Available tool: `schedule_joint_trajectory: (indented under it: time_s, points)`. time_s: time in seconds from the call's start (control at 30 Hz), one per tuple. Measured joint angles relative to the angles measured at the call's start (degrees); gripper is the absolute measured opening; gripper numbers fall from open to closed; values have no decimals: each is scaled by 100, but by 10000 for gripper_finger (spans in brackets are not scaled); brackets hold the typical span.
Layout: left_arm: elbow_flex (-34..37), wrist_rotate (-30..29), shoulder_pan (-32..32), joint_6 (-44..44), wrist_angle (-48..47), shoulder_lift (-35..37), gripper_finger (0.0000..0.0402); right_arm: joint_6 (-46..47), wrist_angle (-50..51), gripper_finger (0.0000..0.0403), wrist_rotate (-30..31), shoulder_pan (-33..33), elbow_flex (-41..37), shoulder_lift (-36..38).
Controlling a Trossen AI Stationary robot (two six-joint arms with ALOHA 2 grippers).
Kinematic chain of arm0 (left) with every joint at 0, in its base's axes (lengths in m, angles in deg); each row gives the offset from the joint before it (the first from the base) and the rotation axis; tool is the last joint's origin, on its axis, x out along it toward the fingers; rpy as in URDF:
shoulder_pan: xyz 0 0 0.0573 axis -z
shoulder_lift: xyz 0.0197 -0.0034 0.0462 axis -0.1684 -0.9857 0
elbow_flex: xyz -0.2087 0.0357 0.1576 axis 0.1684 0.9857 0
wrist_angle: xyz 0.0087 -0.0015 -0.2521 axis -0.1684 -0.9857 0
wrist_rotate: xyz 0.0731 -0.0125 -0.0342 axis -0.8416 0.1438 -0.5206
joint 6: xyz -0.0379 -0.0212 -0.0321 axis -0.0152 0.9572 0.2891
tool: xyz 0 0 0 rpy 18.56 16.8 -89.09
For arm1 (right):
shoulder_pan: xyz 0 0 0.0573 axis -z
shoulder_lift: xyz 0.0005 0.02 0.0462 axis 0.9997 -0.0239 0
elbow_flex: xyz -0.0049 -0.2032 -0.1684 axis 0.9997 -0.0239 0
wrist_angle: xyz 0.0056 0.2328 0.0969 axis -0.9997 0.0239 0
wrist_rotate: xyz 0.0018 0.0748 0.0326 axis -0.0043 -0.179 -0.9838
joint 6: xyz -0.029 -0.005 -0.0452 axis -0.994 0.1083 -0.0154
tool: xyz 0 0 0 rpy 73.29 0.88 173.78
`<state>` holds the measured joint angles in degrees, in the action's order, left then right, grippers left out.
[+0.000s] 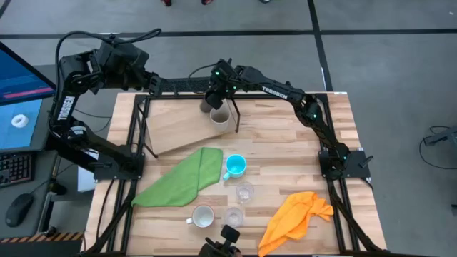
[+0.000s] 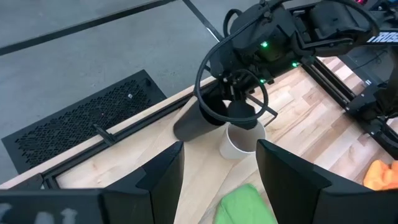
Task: Stack small to large cups/mugs on shelf
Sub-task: Put the black cup on the shelf
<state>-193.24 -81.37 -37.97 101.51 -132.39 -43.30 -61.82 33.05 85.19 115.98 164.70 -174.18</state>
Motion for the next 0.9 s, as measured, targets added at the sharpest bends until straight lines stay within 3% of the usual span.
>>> schedule_joint_trajectory:
  time_s: [0.67, 0.9]
  points:
    - [0, 17, 0, 23, 19, 0, 192, 4, 326, 14, 213, 3, 97, 68]
    - [0, 44, 0, 34, 19, 0, 192, 23, 303, 56, 211, 3, 97, 68]
